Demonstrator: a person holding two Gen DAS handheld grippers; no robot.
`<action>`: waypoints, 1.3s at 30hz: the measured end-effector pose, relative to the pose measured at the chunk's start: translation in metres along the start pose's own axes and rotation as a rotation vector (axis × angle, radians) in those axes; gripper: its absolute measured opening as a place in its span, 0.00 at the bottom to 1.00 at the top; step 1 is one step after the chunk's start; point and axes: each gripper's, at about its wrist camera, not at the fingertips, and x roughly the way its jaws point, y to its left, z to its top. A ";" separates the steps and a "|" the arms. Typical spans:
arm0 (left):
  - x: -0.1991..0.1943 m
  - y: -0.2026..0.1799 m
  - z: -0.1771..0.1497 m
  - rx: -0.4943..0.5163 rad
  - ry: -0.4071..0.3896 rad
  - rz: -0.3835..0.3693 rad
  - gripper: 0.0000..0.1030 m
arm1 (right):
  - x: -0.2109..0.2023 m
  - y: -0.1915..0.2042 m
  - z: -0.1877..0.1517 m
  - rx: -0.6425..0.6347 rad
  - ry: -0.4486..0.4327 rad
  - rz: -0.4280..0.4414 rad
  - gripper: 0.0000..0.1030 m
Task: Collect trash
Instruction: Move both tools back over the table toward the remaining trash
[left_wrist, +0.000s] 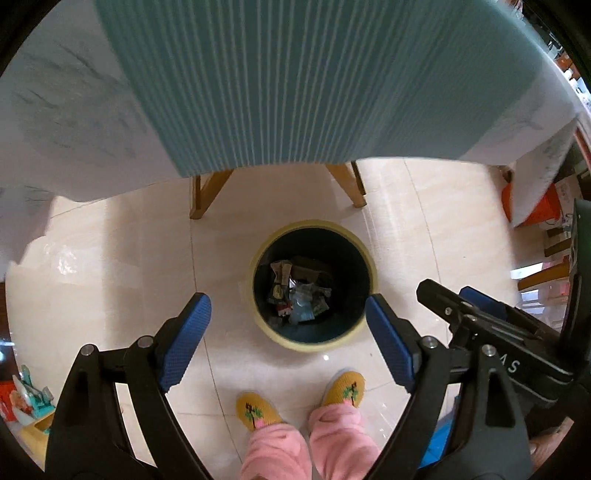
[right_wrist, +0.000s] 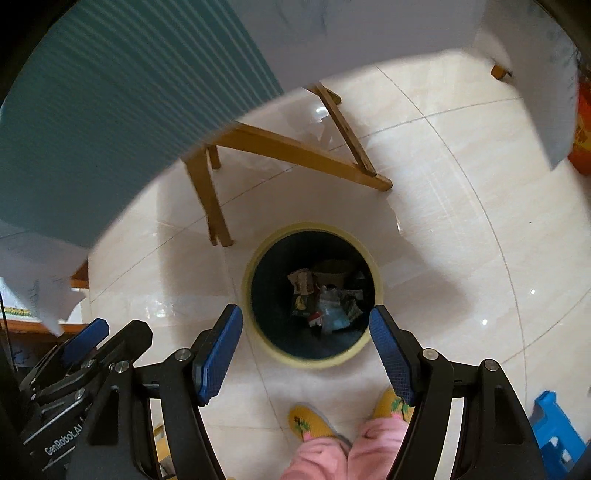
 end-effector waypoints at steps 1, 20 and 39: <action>-0.014 -0.002 -0.001 0.001 -0.003 0.001 0.81 | -0.014 0.003 0.000 -0.007 -0.001 0.004 0.70; -0.265 -0.036 0.016 0.023 -0.192 0.035 0.82 | -0.266 0.075 0.017 -0.252 -0.154 0.104 0.72; -0.378 -0.055 0.067 0.013 -0.413 0.085 0.82 | -0.395 0.106 0.074 -0.419 -0.421 0.174 0.74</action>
